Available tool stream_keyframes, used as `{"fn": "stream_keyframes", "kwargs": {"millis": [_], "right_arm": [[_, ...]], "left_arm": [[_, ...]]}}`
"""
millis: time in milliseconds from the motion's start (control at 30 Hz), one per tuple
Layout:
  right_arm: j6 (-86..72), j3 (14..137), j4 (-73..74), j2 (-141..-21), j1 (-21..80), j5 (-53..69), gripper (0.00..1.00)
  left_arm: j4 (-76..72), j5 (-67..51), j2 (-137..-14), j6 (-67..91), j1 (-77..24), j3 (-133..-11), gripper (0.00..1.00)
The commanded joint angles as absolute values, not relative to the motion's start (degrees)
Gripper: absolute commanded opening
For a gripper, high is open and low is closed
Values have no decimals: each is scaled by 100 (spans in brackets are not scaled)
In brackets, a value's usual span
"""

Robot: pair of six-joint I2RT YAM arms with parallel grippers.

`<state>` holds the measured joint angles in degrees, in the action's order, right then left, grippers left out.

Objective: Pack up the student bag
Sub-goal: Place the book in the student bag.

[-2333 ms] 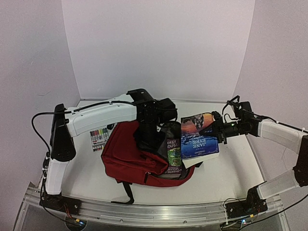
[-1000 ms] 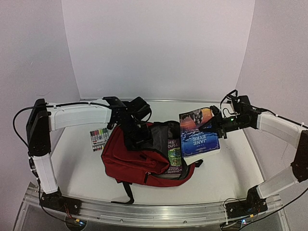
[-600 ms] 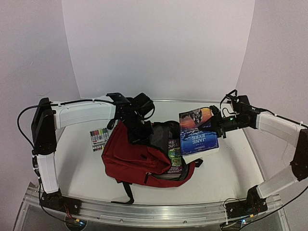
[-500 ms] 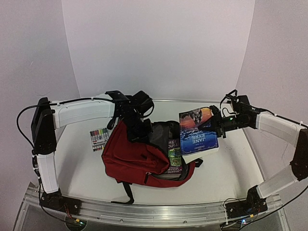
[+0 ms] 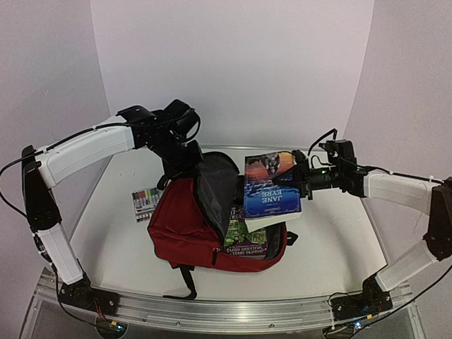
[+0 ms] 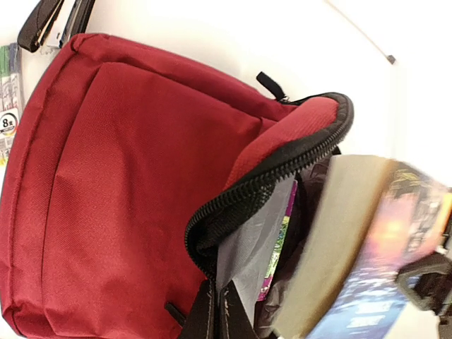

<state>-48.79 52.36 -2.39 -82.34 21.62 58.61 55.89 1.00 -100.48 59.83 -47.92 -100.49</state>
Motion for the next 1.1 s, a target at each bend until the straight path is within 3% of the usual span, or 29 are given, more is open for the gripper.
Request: {"fn": "stream_keyframes", "kwargs": {"millis": [0,300,733,867,1067], "right_arm": [[-5262,4965,-1780,-8596,2516,5862,0],[-4888,4513,-1652,-9450,2648,5160,0],[-5244,5530,-1285,-10186,3510,4323,2],[-4848,5864,-642,-10244,3524,4093,52],[-3468,6691,1583,-9473,3526,3189,86]], "left_arm": [[5350,505,-9773,5935,-4756,-10206,0],[5184,597,-9518,5989,-4722,-9960,0],[4963,563,-9388,6086,-4720,-9654,0],[5019,605,-9381,6031,-4720,-9680,0],[5075,572,-9459,5902,-4720,-9772,0]]}}
